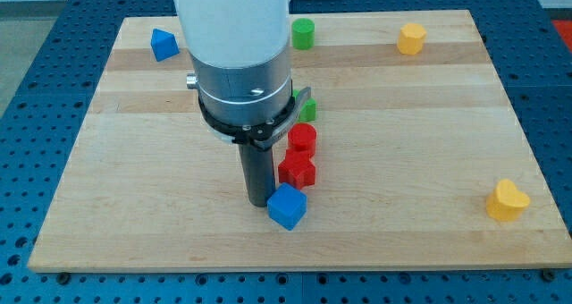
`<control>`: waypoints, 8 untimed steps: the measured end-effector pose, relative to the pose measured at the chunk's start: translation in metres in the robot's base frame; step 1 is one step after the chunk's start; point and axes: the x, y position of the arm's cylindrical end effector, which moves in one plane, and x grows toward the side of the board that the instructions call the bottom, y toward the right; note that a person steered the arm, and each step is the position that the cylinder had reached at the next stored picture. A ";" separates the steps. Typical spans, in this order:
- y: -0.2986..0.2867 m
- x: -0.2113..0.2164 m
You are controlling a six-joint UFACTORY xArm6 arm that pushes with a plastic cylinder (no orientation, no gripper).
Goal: Slide the blue triangle to the top left of the green star
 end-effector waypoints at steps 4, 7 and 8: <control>-0.007 -0.002; -0.145 -0.069; -0.181 -0.129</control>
